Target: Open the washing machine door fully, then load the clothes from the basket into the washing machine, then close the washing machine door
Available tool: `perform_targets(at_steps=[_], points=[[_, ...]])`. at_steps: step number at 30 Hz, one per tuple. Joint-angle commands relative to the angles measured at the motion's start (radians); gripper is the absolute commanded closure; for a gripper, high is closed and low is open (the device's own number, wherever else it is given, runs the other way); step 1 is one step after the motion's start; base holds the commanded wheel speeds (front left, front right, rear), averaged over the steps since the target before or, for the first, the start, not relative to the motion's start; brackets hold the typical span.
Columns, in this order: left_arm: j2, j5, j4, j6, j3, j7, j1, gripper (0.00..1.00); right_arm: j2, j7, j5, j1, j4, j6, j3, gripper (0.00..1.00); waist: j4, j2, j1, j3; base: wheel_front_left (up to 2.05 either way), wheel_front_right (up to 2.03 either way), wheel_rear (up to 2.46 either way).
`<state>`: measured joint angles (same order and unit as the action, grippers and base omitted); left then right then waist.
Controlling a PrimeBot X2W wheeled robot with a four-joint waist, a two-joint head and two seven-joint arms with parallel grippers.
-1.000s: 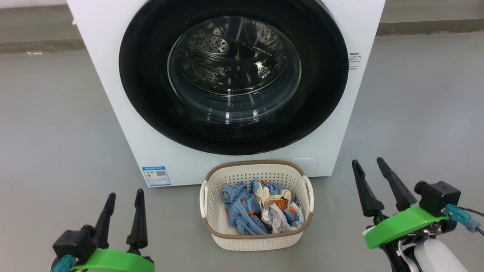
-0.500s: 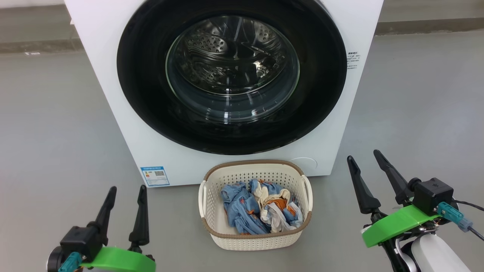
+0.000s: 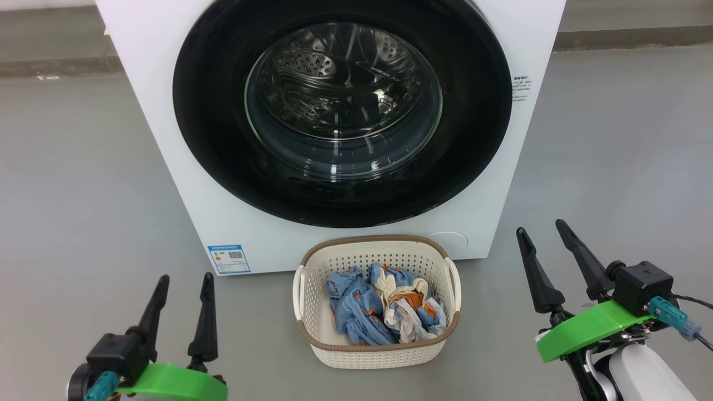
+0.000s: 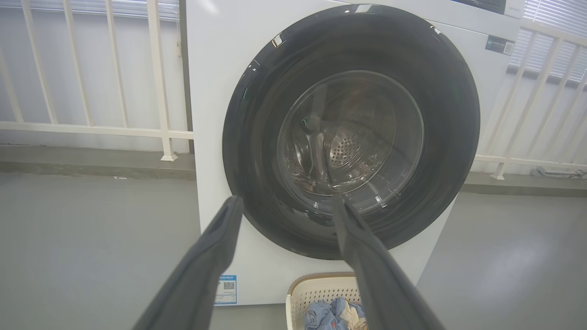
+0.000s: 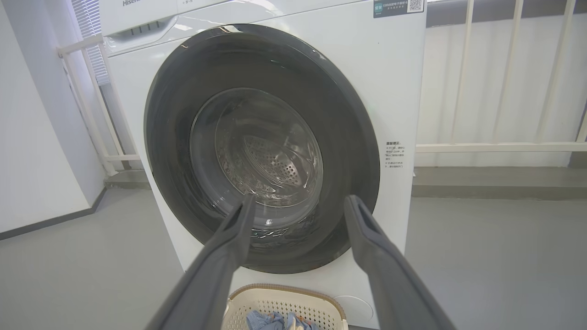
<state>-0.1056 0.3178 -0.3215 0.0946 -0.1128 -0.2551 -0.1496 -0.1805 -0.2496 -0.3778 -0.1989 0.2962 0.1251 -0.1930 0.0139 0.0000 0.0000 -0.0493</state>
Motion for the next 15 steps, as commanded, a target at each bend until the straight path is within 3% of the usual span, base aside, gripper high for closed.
perform_targets(at_steps=[1,15], points=[[-0.018,-0.002,0.017,-0.005,0.036,-0.007,-0.055,0.0,-0.003,-0.012,0.004,-0.037,-0.022,0.006,-0.016,0.0,0.0,0.0,0.0,0.0,0.0,0.0,0.0],[-0.017,0.015,0.02,0.0,0.042,-0.007,-0.054,0.0,-0.003,-0.012,0.002,-0.037,-0.018,0.006,-0.017,0.0,0.002,0.0,0.0,0.004,0.0,0.0,0.0]])
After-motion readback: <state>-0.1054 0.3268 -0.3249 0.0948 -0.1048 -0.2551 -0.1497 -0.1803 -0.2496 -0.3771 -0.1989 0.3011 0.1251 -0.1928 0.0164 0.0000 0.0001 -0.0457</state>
